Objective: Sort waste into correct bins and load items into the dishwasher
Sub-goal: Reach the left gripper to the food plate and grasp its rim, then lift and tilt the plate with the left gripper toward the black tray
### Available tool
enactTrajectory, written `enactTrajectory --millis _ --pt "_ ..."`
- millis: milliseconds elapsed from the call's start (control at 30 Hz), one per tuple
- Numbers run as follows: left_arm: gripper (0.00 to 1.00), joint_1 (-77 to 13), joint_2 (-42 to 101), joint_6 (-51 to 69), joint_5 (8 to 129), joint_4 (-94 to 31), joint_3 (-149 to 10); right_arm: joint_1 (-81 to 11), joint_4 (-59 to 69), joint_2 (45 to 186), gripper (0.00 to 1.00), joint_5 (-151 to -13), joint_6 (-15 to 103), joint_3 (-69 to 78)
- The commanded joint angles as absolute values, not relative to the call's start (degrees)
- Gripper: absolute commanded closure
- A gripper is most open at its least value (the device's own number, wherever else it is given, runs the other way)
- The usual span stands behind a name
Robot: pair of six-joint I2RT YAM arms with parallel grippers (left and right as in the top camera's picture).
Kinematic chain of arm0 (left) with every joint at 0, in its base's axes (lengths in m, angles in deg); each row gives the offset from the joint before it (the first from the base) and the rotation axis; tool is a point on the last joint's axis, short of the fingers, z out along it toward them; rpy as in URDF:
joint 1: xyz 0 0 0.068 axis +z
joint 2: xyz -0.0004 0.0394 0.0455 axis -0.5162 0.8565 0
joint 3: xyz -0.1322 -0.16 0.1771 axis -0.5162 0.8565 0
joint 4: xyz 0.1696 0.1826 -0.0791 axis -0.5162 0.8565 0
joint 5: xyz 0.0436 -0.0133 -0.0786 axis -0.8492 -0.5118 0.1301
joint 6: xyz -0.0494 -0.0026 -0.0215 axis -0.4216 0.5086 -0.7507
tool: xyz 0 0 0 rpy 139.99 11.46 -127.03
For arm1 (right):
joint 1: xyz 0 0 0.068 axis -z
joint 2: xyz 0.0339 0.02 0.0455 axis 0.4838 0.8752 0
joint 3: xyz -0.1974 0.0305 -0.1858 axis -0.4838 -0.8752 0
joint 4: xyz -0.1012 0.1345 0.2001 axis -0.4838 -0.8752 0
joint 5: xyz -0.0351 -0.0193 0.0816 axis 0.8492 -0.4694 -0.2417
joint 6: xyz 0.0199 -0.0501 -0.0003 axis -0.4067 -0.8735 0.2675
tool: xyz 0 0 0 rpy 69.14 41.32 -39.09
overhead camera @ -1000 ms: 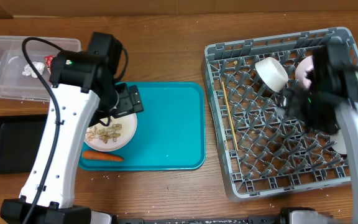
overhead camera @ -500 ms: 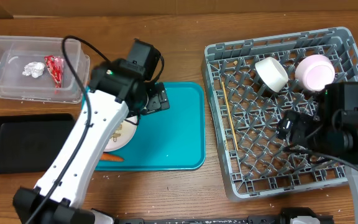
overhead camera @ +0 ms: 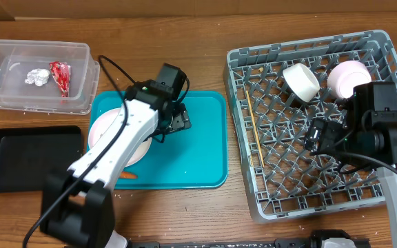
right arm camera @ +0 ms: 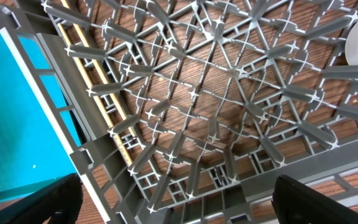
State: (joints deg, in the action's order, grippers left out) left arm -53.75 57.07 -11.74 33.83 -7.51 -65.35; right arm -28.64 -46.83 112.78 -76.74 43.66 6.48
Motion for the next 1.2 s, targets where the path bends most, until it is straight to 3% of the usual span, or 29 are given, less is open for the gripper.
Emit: enactTrajectory --millis 0,533,1033,1167 --pt "0.05 -52.6 61.3 -12.9 32.1 -8.3 -64.7 -28.5 -46.5 112.6 0.0 -77.1 43.2 6.2" --pt "0.06 -48.9 67.5 -10.3 39.4 -16.5 -64.6 -28.5 -46.3 112.6 0.0 -76.6 43.2 6.2" --pt "0.07 -49.0 74.4 -8.0 41.8 -15.3 -64.6 -28.5 -46.5 112.6 0.0 -76.6 43.2 6.2" --pt "0.17 -48.9 74.4 -6.5 40.4 -14.2 -64.6 -28.5 -46.5 112.6 0.0 -76.6 43.2 6.2"
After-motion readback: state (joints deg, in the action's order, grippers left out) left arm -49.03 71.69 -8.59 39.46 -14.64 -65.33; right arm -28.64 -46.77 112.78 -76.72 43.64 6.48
